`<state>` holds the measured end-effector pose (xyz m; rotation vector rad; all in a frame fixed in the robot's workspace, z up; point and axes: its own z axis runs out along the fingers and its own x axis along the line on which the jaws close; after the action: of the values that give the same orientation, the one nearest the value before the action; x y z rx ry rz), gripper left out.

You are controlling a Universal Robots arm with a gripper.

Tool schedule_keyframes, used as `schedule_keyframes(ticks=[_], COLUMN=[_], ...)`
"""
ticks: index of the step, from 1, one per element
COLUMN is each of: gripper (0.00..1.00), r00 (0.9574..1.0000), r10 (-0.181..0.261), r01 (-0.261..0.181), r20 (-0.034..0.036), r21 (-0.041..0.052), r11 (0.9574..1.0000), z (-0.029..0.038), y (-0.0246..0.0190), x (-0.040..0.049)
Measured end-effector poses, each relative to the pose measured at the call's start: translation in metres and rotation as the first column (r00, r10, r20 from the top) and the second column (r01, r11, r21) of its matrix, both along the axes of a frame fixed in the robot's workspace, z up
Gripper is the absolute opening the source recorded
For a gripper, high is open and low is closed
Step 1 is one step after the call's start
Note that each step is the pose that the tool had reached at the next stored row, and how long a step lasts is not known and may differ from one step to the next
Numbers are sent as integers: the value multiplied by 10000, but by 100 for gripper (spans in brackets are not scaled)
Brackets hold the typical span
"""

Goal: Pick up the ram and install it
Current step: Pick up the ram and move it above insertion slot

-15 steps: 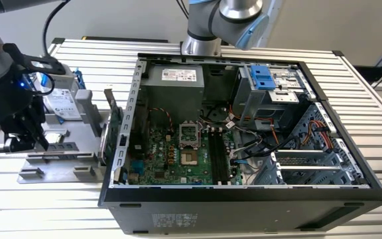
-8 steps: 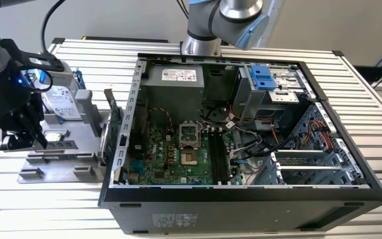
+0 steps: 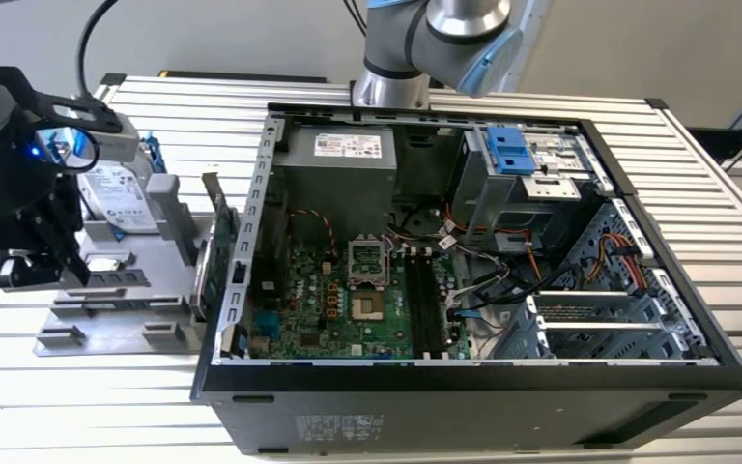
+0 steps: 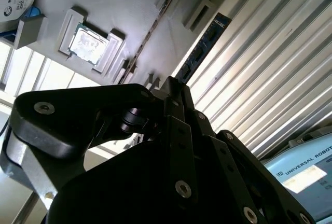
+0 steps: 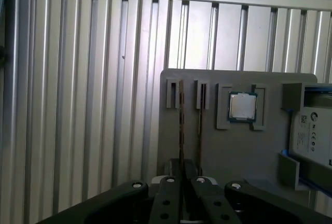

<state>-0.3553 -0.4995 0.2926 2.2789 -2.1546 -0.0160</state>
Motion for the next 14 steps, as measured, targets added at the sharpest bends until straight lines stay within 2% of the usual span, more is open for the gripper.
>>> schedule_keyframes(ticks=[14], gripper=[0], r00=[10000], r10=[0], r01=[0], r20=[1], r21=[1], r11=[10000], z=[87], y=[0], x=[0])
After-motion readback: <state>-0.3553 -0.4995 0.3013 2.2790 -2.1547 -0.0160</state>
